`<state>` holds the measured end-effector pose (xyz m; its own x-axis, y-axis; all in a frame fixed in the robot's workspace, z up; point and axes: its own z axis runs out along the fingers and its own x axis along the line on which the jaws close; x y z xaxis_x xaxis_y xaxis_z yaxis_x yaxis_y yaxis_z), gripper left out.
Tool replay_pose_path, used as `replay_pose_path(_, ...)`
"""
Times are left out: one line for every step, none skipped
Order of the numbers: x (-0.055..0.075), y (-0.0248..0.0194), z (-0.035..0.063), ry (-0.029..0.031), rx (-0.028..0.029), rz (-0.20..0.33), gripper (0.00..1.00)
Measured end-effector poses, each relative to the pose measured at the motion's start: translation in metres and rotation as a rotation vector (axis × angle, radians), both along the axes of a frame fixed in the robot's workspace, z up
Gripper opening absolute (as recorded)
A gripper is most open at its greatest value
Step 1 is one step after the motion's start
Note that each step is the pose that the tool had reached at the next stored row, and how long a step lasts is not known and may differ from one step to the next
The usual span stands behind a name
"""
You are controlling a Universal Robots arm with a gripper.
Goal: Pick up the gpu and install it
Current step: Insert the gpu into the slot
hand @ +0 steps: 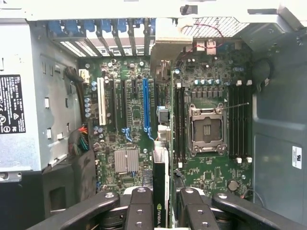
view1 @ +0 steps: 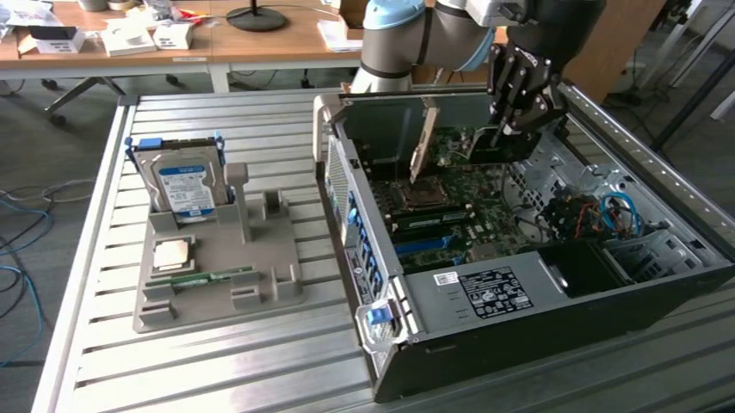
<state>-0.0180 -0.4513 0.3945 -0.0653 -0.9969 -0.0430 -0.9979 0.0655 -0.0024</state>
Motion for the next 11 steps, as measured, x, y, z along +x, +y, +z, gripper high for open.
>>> replay_pose_path(0.0, 0.0, -0.0016, 0.0, 0.0, 0.0, 0.26)
replay_pose_path(-0.001, 0.0, -0.003, 0.0, 0.0, 0.0, 0.26)
replay_pose_path(-0.001, 0.0, -0.0046, 0.0, 0.0, 0.0, 0.26)
replay_pose_path(-0.001, 0.0, -0.006, 0.0, 0.0, 0.0, 0.26)
replay_pose_path(-0.001, 0.0, -0.0073, 0.0, 0.0, 0.0, 0.26)
replay_pose_path(-0.001, 0.0, -0.0086, 0.0, 0.0, 0.0, 0.26)
replay_pose_path(-0.002, 0.0, -0.01, 0.0, 0.0, 0.0, 0.26)
replay_pose_path(-0.002, 0.0, -0.0112, 0.0, 0.0, 0.0, 0.26)
replay_pose_path(-0.002, 0.0, -0.0124, 0.0, 0.0, 0.0, 0.26)
replay_pose_path(-0.002, 0.0, -0.0136, 0.0, 0.0, 0.0, 0.26)
replay_pose_path(-0.002, 0.0, -0.0146, 0.0, 0.0, 0.0, 0.26)
